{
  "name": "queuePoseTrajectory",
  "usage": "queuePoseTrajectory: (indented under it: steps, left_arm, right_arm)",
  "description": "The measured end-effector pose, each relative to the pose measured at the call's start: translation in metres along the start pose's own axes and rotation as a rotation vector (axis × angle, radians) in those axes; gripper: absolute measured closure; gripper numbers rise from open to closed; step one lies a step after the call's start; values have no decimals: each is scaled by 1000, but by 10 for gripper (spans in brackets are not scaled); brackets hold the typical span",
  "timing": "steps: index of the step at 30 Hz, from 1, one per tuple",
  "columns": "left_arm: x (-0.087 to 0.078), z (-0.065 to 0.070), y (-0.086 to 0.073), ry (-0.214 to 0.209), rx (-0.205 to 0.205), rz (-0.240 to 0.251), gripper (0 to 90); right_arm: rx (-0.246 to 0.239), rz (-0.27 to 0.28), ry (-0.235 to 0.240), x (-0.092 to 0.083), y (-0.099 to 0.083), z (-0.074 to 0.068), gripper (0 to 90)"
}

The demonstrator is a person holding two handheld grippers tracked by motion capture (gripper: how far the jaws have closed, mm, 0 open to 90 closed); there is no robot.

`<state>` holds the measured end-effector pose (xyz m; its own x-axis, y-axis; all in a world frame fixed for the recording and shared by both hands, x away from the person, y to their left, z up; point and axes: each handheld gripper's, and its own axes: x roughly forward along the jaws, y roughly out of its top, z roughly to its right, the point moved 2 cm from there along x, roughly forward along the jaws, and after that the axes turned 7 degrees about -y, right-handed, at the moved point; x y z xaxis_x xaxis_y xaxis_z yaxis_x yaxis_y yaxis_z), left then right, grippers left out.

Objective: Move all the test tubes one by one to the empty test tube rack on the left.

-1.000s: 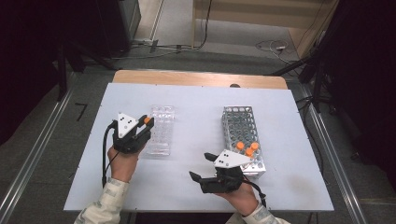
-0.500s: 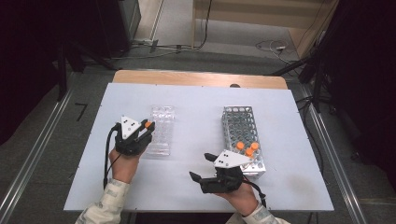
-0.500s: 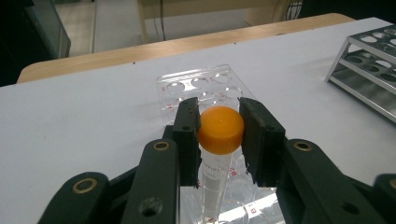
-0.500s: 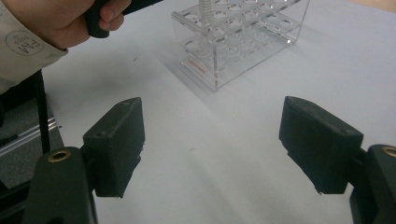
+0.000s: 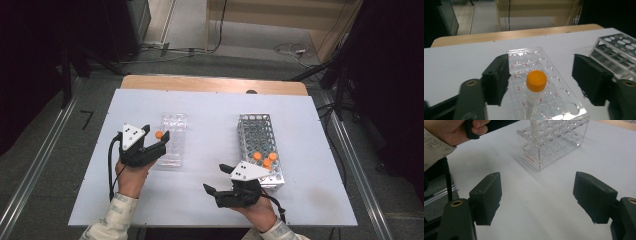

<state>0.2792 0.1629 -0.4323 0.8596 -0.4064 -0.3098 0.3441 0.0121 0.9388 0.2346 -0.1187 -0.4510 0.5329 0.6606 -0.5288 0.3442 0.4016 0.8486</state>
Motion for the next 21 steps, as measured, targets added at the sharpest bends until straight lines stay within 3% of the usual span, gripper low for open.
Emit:
queuePoseTrajectory:
  steps: [5, 15, 21]
  left_arm:
    - [-8, 6, 3, -15, -10, 7, 201]
    - [-14, 8, 2, -11, 5, 8, 201]
    - [-13, 9, 2, -12, 8, 7, 202]
  right_arm:
    - [4, 22, -3, -9, 2, 1, 223]
    - [11, 66, -24, -33, 0, 6, 234]
    - [22, 102, -71, -49, 2, 17, 243]
